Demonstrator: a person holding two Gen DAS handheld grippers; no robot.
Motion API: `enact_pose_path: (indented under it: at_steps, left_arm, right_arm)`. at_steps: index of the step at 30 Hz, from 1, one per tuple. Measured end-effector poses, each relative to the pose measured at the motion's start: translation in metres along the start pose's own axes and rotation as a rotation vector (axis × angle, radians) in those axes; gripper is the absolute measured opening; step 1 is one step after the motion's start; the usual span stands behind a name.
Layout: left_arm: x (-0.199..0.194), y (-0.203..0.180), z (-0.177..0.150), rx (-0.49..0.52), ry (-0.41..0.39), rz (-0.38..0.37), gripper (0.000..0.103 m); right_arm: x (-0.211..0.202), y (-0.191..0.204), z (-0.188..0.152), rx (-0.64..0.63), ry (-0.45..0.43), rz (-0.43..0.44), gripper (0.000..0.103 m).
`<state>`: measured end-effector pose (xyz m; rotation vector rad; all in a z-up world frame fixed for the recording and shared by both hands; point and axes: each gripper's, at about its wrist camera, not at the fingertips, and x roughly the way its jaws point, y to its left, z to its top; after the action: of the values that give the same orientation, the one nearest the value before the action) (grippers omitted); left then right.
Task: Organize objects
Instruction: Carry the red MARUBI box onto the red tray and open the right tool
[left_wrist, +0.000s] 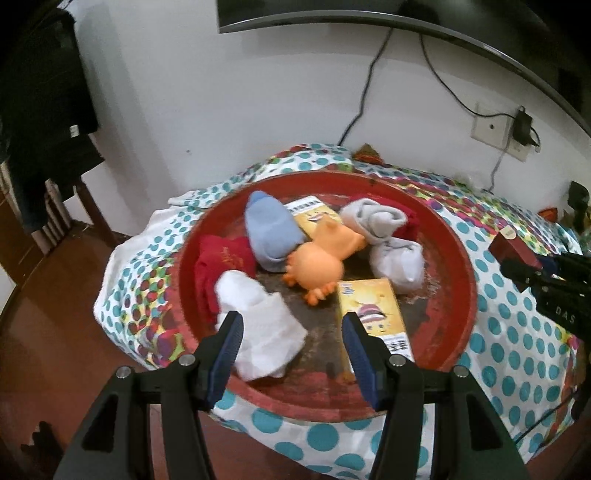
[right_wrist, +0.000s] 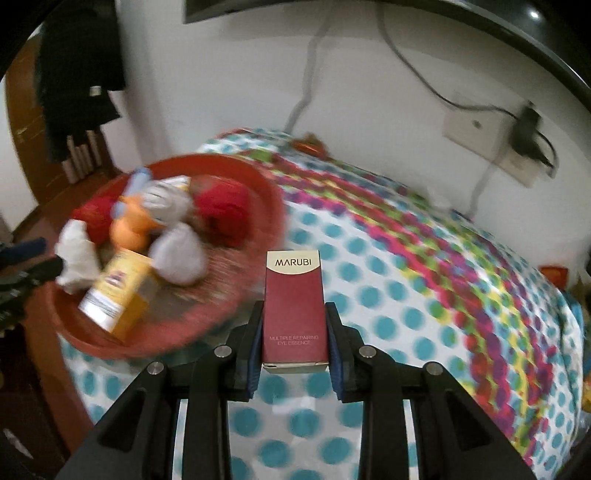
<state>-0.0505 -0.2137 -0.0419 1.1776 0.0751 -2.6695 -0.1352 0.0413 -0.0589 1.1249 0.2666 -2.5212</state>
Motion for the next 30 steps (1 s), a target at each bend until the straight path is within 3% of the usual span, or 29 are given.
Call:
enact_pose_path:
  at_steps: [6,12,20,24,27,30]
  left_arm:
    - [0.004,0.013,0.004,-0.025,0.015,0.035,0.057]
    - [0.008,0.018,0.011,-0.035,0.025,0.059,0.057]
    - [0.016,0.023,0.022,-0.044,0.045,0.081,0.057]
    - [0.024,0.023,0.022,-0.051,0.067,0.095,0.057]
    - [0.027,0.021,0.022,-0.050,0.078,0.096,0.057]
    - [0.029,0.018,0.022,-0.046,0.085,0.088,0.057]
  right_arm:
    - [0.000,0.032,0.002,-0.029,0.015,0.115,0.027]
    - [0.008,0.067,-0.005,-0.058,0.034,0.153,0.027]
    - [-0.036,-0.021,-0.040,-0.117,0.021,0.081,0.031]
    - [-0.088,-0.064,-0.073,-0.111,0.016,0.050,0.071]
    - [-0.126,-0.102,-0.093,-0.106,0.030,0.034,0.084]
    - [-0.171,-0.128,-0.113,-0.102,0.059,0.026,0.087]
